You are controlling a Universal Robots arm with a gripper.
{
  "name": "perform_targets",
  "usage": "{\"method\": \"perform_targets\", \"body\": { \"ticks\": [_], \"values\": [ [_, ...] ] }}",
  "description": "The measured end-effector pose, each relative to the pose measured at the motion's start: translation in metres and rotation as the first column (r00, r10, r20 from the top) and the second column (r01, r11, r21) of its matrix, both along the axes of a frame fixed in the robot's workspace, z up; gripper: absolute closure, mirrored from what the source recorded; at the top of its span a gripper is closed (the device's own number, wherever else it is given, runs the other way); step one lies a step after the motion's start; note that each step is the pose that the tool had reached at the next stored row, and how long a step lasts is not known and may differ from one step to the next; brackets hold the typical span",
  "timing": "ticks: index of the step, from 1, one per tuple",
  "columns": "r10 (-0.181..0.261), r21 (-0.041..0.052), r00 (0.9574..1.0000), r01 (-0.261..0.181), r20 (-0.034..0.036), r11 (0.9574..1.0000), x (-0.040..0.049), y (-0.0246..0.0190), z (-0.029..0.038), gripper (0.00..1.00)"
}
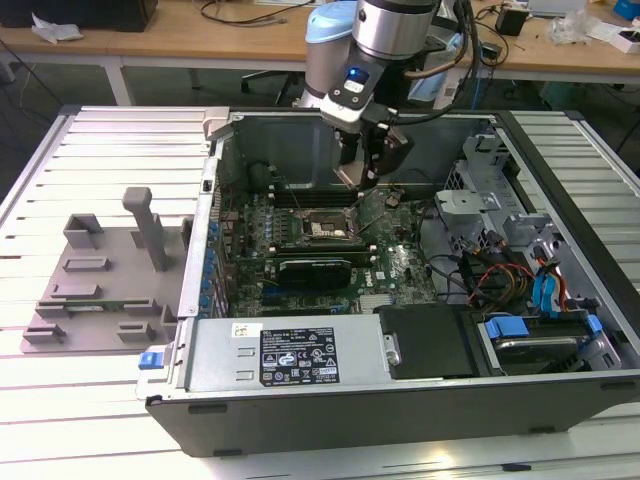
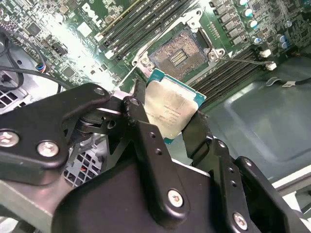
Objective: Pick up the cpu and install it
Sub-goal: 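Place the cpu into insertion slot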
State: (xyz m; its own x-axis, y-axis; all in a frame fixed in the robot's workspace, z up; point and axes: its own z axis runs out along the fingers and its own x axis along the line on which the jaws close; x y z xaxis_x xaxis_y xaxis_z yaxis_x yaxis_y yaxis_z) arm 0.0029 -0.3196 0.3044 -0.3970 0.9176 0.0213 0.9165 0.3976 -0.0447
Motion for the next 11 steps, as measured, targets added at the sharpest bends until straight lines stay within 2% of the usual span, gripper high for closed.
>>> {"method": "perform_targets", "body": {
  "ticks": [1,11],
  "values": [
    [-0.024,-0.0001,0.9997,0.024,0.0000,0.9997,0.0000,0.0000,0.0000,0.45],
    [-0.072,-0.0001,0.9974,0.072,0.0000,0.9974,0.0000,0.0000,-0.0002,0.45]
  ]
}}
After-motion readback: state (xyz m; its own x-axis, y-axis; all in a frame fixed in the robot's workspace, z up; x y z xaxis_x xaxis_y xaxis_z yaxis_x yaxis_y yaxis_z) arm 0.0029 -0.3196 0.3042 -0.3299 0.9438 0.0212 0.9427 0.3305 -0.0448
